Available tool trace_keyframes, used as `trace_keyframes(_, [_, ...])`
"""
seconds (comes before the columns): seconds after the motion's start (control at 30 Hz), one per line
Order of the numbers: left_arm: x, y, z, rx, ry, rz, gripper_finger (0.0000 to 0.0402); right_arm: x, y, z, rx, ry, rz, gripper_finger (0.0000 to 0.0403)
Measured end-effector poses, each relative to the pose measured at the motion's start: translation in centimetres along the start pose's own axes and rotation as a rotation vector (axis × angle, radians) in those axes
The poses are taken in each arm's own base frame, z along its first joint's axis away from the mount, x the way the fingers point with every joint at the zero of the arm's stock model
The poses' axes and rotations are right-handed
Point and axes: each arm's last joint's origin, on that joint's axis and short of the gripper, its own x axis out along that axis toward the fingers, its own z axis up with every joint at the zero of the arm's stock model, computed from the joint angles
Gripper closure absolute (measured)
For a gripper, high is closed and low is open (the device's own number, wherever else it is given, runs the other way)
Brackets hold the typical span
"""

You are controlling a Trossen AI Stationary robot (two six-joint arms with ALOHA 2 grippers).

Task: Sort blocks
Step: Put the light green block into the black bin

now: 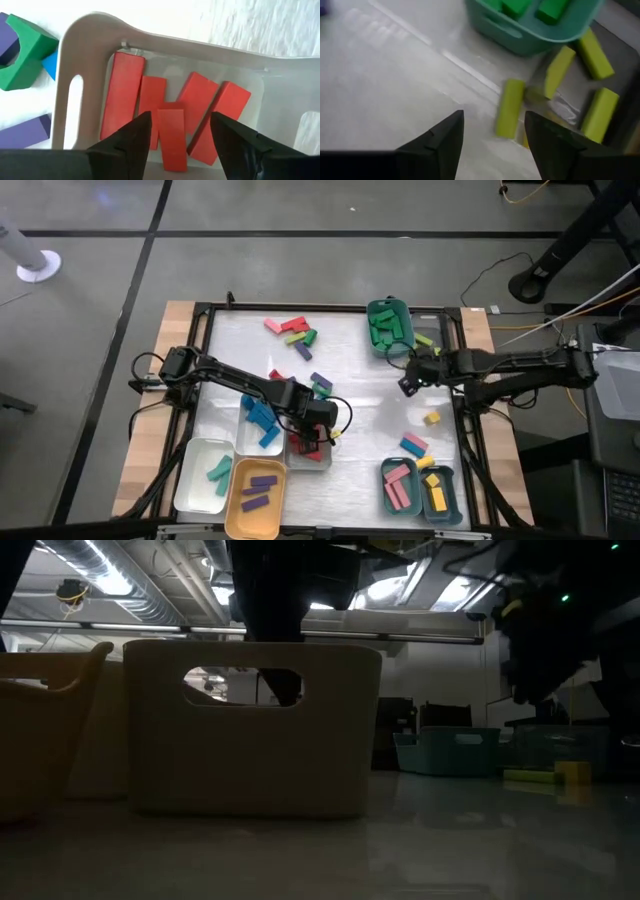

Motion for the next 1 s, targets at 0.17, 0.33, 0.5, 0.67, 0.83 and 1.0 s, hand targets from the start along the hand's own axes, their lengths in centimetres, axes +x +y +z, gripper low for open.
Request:
trace_keyframes(0.17, [0.0,0.0,0.0,0.000,0.000,0.000,0.0213,1.5,-0.2,0.8,0.047,0.069,-0.055,0.0204])
trace_keyframes(0.33, [0.0,0.0,0.0,0.002,-0.001,0.004,0.0211,3.3,0.7,0.7,0.045,0.188,-0.083,0.0210])
trace_keyframes(0.5, [0.0,0.0,0.0,0.007,-0.002,0.006,0.0213,5.0,1.4,0.4,0.011,0.259,-0.150,0.0210])
trace_keyframes(0.67, [0.0,0.0,0.0,0.053,-0.002,0.006,0.0213,6.4,1.9,0.2,-0.011,0.304,-0.197,0.0210])
trace_keyframes(0.83, [0.0,0.0,0.0,0.078,-0.003,0.008,0.0213,7.6,2.5,0.1,-0.021,0.324,-0.218,0.0210])
trace_keyframes(1.0, [0.0,0.1,0.0,0.081,-0.003,0.010,0.0214,8.5,2.6,0.1,-0.023,0.350,-0.244,0.0210])
